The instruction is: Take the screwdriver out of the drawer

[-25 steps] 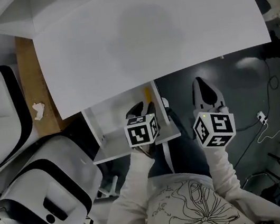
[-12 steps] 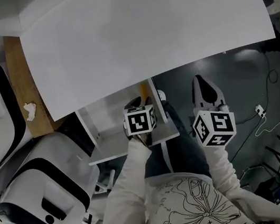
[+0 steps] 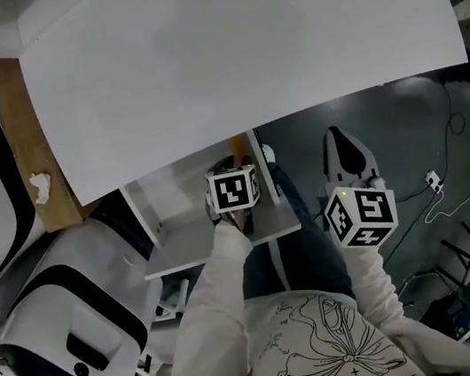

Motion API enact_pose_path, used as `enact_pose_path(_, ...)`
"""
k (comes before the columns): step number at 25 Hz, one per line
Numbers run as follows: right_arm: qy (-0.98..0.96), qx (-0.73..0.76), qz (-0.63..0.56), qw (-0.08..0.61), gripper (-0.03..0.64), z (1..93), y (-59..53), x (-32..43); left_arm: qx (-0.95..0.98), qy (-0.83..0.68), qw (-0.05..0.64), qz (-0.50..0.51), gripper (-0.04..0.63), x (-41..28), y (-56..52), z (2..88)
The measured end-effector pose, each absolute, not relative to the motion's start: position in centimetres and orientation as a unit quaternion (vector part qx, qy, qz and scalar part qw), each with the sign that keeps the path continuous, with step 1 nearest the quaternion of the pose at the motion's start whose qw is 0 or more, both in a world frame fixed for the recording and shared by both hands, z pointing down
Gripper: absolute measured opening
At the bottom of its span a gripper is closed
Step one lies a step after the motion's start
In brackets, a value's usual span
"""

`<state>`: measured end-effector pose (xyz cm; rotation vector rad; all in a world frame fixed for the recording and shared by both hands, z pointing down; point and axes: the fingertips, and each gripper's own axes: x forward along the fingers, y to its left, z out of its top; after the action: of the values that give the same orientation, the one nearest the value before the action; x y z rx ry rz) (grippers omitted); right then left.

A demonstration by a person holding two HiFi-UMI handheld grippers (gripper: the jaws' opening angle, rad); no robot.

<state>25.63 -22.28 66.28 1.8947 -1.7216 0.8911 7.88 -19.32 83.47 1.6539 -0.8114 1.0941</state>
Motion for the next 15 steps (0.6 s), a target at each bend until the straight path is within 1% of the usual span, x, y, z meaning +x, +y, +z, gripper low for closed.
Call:
enact_pose_path(12, -0.621, 0.676, 0.329, 0.221, 0.006, 67.3, -21.8, 25.8, 0.656, -0.34, 0.482, 0.471, 0.126, 7.8, -18.8, 86.0)
enact_pose_path(15, -0.621, 0.675, 0.33, 0.223, 0.006, 67.4, -21.7, 25.8, 0.654, -0.346, 0.479, 0.473, 0.116, 7.7, -18.9, 86.0)
